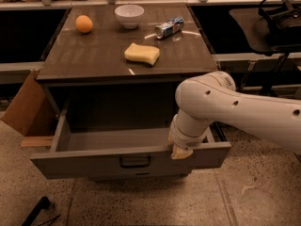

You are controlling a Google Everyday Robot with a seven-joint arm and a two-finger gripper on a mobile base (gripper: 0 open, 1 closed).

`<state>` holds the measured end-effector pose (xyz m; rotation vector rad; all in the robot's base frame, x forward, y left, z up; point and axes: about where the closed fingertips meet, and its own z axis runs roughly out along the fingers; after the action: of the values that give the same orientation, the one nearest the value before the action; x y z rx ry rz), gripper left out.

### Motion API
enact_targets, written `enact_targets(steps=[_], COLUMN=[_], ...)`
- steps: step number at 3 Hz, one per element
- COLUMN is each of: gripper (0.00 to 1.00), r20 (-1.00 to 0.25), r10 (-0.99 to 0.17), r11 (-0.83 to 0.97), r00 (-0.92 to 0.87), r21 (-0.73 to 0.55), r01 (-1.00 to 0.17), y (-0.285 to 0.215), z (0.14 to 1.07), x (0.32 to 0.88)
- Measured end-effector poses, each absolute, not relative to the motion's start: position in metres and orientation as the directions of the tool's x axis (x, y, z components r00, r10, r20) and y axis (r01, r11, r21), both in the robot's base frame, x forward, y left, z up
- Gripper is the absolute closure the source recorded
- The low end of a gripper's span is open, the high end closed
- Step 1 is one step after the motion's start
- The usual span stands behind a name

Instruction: Open top drawer

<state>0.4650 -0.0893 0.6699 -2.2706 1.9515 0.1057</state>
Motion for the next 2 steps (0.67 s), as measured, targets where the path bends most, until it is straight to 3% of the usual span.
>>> enact_targets(steps=[2], gripper=[0.59], r20=[-0.146], r10=[-0.977], r11=[-0.146], r00=[0.154], r21=[-0.065], r01=[-0.987], y=[-0.0896], z=[0.6709], x=[0.4644])
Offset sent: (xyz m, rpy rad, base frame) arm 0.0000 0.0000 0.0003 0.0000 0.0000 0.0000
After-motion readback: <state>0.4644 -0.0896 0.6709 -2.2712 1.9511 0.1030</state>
